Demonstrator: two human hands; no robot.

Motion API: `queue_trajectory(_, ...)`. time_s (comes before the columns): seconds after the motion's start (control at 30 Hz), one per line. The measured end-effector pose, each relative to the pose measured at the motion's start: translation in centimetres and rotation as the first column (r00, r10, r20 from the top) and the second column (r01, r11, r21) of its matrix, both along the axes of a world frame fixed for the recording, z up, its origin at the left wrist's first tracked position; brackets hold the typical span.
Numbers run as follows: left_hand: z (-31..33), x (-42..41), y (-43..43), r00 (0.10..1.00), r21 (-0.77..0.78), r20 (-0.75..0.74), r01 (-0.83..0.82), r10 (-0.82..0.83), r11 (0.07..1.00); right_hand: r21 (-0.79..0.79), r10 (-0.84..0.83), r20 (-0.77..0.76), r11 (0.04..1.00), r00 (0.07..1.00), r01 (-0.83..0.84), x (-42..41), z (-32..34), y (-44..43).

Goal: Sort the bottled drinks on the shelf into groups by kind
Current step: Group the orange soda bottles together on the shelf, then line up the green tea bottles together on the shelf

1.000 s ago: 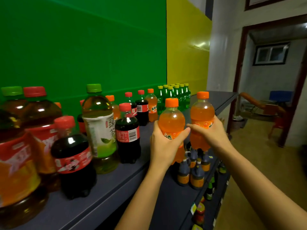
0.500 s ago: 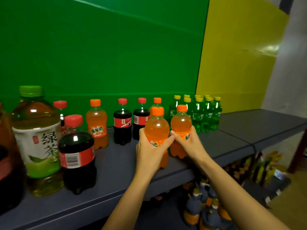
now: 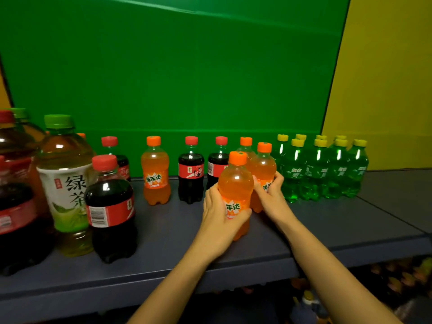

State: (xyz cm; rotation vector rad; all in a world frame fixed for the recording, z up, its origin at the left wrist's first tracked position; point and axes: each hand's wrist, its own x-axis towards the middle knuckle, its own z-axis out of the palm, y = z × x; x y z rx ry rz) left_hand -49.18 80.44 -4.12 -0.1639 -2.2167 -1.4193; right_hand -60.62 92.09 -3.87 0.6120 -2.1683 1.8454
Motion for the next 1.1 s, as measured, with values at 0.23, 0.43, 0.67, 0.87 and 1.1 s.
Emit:
queue_trajectory(0.23, 0.3, -1.0, 1.5, 0.996, -0.164, -0.075, -0.054, 0.042, 0.985, -0.165, -0.081, -0.002, 0.983, 0.997, 0.079, 1.4, 0.9, 1.0)
queue_trajectory(0.43, 0.5, -3.0, 3.5, 0.988, -0.206, -0.064, -0.150, 0.140, 0.967, -0.134, -0.191, -0.176, 0.976, 0.966, 0.169, 3.2, 1.9, 2.2)
queue_trajectory(0.67, 1.0, -2.1, 2.5, 0.991, -0.214, -0.023, -0.137, 0.135, 0.967, -0.039, -0.259, -0.408, 0.963, 0.876, 0.266, 6.0, 4.3, 1.7)
queue_trajectory(0.87, 3.0, 5.9, -3.5, 0.987, -0.138, -0.130, -0.117, 0.099, 0.984, -0.073, -0.081, -0.544, 0.996, 0.835, 0.049, 8.8, 7.6, -2.9)
queue_trajectory(1.1, 7.9, 16.5, -13.5, 0.919, -0.004, -0.256, -0.312, 0.301, 0.950, 0.124, 0.330, -0.454, 0.943, 0.828, -0.308, 12.5, 10.3, -12.9)
